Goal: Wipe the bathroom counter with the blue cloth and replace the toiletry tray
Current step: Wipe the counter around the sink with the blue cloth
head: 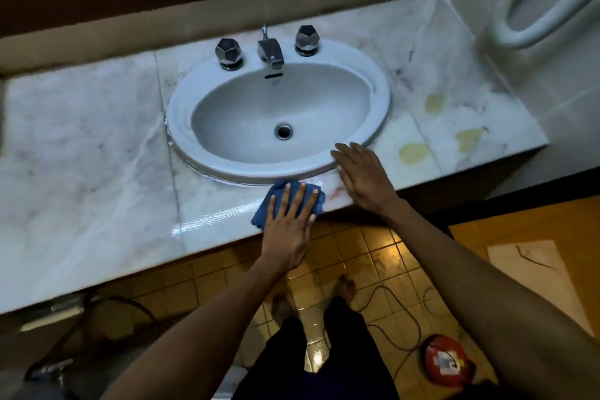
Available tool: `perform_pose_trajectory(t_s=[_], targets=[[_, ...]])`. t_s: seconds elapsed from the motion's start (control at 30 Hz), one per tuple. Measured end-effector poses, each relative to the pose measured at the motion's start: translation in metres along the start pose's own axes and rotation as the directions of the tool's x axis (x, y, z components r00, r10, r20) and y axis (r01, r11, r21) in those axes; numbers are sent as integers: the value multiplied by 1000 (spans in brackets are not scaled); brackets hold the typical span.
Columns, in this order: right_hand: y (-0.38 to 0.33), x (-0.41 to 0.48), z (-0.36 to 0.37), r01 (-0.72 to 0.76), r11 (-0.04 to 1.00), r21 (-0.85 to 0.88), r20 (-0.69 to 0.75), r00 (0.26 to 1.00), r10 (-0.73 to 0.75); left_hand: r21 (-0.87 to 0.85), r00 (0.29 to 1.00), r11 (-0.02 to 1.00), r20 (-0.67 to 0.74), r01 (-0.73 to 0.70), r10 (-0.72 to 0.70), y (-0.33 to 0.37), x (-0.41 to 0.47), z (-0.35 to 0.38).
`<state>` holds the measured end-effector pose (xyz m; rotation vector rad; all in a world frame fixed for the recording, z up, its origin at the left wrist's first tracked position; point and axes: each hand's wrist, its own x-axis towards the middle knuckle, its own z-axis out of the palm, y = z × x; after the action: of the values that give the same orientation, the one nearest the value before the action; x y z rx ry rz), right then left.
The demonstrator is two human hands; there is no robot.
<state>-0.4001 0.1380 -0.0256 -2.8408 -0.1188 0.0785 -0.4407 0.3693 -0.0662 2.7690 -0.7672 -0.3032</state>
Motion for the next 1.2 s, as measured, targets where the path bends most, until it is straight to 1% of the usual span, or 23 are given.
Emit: perform_pose_trajectory(t_s=[0.13, 0.23, 0.3, 0.4, 0.53, 0.6, 0.63, 0.67, 0.73, 0.77, 0.83, 0.9, 0.93, 1.0, 1.07, 1.13, 1.17, 1.2], targets=[[50, -18, -10, -98, 991, 95, -66, 992, 105, -27, 997, 997, 10, -74, 74, 39, 30, 10], [96, -34, -24, -180, 969, 168, -154, 967, 206, -69, 988, 986, 11, -151, 152, 69, 63, 16], [128, -43, -36, -227, 951, 212, -184, 946, 267, -101, 985, 980, 5, -171, 172, 90, 90, 16], [177, -49, -52, -301, 907, 293, -212, 905, 369, -194, 995, 976, -37, -95, 89, 121, 119, 18], [246, -58, -70, -451, 788, 420, -193, 804, 563, -345, 995, 939, -98, 0, -36, 169, 163, 20], [274, -63, -77, -499, 753, 429, -186, 767, 614, -413, 990, 908, -76, 75, -117, 194, 194, 20], [287, -65, -80, -513, 751, 416, -178, 764, 621, -403, 991, 910, -56, 92, -125, 207, 207, 21], [299, -67, -82, -516, 757, 402, -173, 769, 616, -351, 995, 934, -48, 69, -91, 219, 216, 25], [318, -70, -82, -517, 764, 387, -169, 774, 610, -184, 997, 979, -26, -82, 78, 236, 217, 36], [325, -71, -82, -519, 762, 387, -163, 775, 611, -121, 986, 979, 3, -167, 168, 238, 211, 39], [338, -70, -83, -521, 764, 380, -159, 777, 609, -21, 952, 954, 53, -300, 301, 224, 198, 41], [345, -67, -82, -543, 764, 349, -142, 775, 616, 41, 936, 937, 80, -347, 343, 199, 190, 34], [348, -67, -82, -555, 762, 334, -128, 774, 620, 66, 935, 935, 85, -349, 343, 187, 189, 29], [352, -69, -80, -563, 769, 302, -111, 781, 615, 79, 961, 959, 81, -271, 265, 178, 193, 22], [352, -73, -76, -560, 783, 272, -109, 790, 603, 46, 993, 992, 37, -115, 114, 190, 209, 22], [352, -79, -71, -549, 796, 253, -115, 800, 589, 27, 999, 999, -20, 41, -40, 219, 223, 30], [352, -82, -68, -541, 805, 243, -120, 807, 578, 16, 996, 996, -25, 89, -88, 234, 227, 35], [352, -84, -67, -534, 811, 237, -126, 811, 571, 1, 996, 996, -11, 93, -93, 247, 229, 39]])
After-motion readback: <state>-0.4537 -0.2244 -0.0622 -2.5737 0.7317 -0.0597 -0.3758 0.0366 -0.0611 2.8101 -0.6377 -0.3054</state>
